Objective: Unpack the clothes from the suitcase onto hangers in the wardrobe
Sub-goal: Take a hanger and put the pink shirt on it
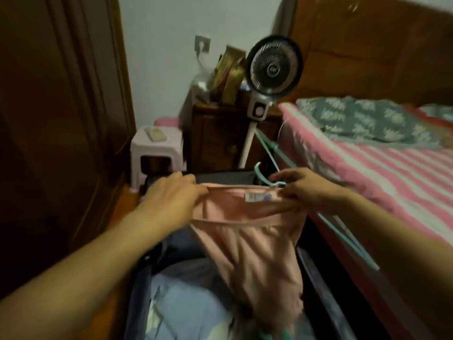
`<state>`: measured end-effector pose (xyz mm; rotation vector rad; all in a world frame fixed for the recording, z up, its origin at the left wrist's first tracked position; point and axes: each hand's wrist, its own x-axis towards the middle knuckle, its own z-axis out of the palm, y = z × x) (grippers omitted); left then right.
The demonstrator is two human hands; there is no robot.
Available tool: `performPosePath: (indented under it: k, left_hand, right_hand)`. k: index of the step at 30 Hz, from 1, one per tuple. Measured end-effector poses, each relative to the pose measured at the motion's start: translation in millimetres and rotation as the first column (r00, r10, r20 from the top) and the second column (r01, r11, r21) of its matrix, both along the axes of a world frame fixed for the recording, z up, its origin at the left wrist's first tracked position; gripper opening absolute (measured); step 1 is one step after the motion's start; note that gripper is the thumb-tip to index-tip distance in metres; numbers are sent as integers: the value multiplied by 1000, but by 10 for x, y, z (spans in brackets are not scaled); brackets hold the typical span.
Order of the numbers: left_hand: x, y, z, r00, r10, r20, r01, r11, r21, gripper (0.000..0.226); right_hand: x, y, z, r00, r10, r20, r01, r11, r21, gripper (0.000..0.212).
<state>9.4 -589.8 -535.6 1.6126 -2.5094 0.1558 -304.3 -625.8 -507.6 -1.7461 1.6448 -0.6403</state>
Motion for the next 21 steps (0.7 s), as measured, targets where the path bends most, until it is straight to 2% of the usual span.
performPosePath:
  k: [2,4,6,8,9,10,11,12,15,18,21]
  left_hand:
    - [44,190,-632,996,68,-54,-58,982,182,38]
    - [81,336,-1228,965,180,-190,-87,905,417,49]
    - [87,462,-1648,920,278,-277,-72,813,577,55]
    - [94,508,-1829,901,297,-317,-32,774,633,61]
    - [94,486,-1842,895,324,-307,-49,756,653,69]
    - [97,442,-1840,884,366,-291,-81,733,676,77]
    - [115,396,-1821,858,427,-284,-119,705,699,86]
    - [137,351,-1801,823,489,-288,-148,674,723,93]
    - [244,276,-1847,773,570,-277,-206,639,742,94]
    - [288,295,-1879,783,595,-183,-266,586,765,89]
    - [221,322,-1786,781,607,-147,-311,581,752,99]
  right_hand:
    - [47,137,-605,1000,14,1,-14,994,109,21]
    - [68,260,-1092,994,80,-76,-67,985,160,23]
    - [85,282,-1390,958,178,-223,-141,975,172,24]
    - [115,292,-1414,923,151,-355,-129,988,85,34]
    - [151,314,-1365,924,86,-373,-92,996,2,27]
    - [184,358,-1320,936,30,-352,-63,995,-83,13]
    - [256,439,-1254,953,4,-304,-51,988,-148,12]
    - [318,529,-1200,964,-9,-266,-45,979,-197,22]
    - [542,802,-1042,961,62,-269,-122,970,-212,31]
    - [597,897,-973,916,71,-395,-168,962,-215,29]
    - [610,954,-954,835,118,-538,-250,952,-179,24]
